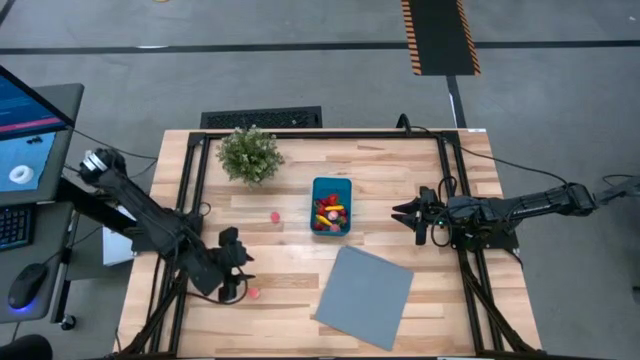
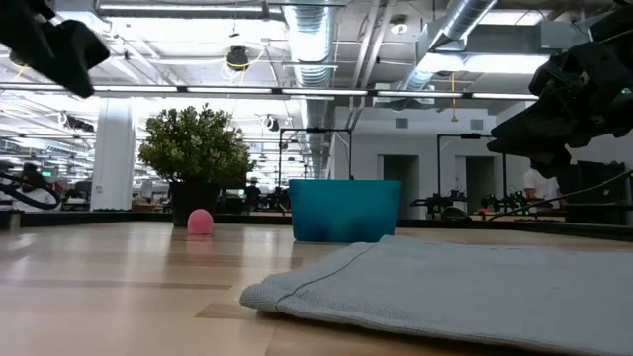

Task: Pick and placing Produce into tupperware
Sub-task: Put the peach into the blue bin

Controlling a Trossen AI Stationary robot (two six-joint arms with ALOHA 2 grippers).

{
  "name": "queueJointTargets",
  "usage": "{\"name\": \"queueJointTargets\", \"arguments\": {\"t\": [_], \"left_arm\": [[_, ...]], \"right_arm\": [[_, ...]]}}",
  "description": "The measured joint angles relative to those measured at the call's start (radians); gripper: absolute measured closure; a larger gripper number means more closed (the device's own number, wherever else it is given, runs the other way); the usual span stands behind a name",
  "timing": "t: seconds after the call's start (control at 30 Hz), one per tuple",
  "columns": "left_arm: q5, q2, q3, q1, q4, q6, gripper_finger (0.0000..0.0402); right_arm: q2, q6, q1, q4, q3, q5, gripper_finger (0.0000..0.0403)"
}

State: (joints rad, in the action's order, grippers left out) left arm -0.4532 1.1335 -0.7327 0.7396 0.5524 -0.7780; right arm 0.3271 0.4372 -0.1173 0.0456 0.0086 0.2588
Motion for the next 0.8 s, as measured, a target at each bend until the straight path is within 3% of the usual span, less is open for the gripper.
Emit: {"name": "queueJointTargets", "arguments": {"t": [0.33,0.67,0.8], "left_arm": [[0.025,0.157,0.000,0.089,-0.011,-0.150,0.0187],[0.122,0.333,-0.001,0.093,-0.138,-0.174,0.0187],[0.116,0.369,-0.001,0.093,-0.179,-0.173,0.0187]], "right_arm": [[0.000,0.000,0.000,0.000,0.000,0.000,0.0244],[0.000,0.000,0.000,0.000,0.000,0.000,0.0244],[0.000,0.000,0.000,0.000,0.000,0.000,0.0244]]}}
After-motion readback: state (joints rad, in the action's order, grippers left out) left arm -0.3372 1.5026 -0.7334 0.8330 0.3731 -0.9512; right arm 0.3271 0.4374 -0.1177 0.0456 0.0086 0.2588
